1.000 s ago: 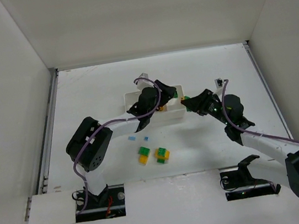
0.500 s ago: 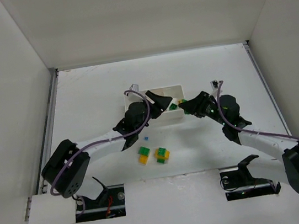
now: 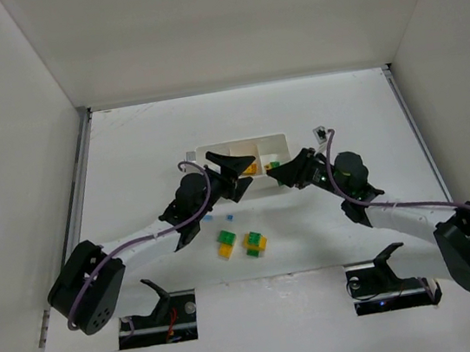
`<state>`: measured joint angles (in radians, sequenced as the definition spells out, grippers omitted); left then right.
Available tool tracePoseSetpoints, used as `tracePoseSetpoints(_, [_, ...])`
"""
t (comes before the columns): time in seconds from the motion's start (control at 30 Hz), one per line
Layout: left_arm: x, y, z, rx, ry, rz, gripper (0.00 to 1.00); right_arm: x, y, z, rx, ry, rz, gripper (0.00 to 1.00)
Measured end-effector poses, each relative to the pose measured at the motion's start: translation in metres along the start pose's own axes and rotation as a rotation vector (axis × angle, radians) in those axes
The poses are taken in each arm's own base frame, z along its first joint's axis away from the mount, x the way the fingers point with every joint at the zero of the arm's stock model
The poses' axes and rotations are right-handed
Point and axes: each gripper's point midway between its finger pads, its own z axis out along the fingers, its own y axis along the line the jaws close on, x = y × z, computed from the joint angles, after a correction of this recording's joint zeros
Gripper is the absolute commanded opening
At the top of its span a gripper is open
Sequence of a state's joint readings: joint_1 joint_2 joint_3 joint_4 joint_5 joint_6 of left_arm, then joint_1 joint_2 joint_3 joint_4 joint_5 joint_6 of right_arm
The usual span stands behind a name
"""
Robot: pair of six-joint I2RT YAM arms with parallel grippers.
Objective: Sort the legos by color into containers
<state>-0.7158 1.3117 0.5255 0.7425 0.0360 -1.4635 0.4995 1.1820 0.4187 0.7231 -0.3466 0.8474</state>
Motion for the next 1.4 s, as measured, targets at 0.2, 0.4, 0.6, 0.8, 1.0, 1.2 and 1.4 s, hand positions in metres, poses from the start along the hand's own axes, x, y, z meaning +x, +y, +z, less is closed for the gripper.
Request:
tracePoseSetpoints(0.2, [0.002,-0.003,-0.011,0.005,0.041,-0.113,0.74,0.018,0.021,0.011,-0.079,0.044,-0.111,0.25])
tracePoseSetpoints(0.4, [-0.013,-0.021,-0.025,0.084,-0.028,0.054,0.64,0.026,0.037,0.015,-0.116,0.066,-0.107,0.24])
tracePoseSetpoints(0.6, [-0.027,-0.048,-0.057,0.251,-0.167,0.48,0.62,0.001,0.041,0.016,-0.08,0.059,0.045,0.24])
tracePoseSetpoints(0.8, [0.002,-0.046,-0.075,0.344,-0.164,0.79,0.65,0.002,0.059,0.014,-0.114,0.123,0.21,0.25])
tracePoseSetpoints(1.0, [0.009,-0.045,-0.069,0.351,-0.185,0.847,0.67,0.007,0.071,0.009,-0.15,0.173,0.303,0.26])
tracePoseSetpoints(1.2, [0.012,-0.03,-0.047,0.289,-0.152,0.764,0.65,0.021,0.063,0.002,-0.148,0.207,0.321,0.26])
tracePoseSetpoints(1.4, [0.016,-0.031,-0.042,0.298,-0.136,0.68,0.57,0.024,0.064,-0.001,-0.16,0.219,0.32,0.26])
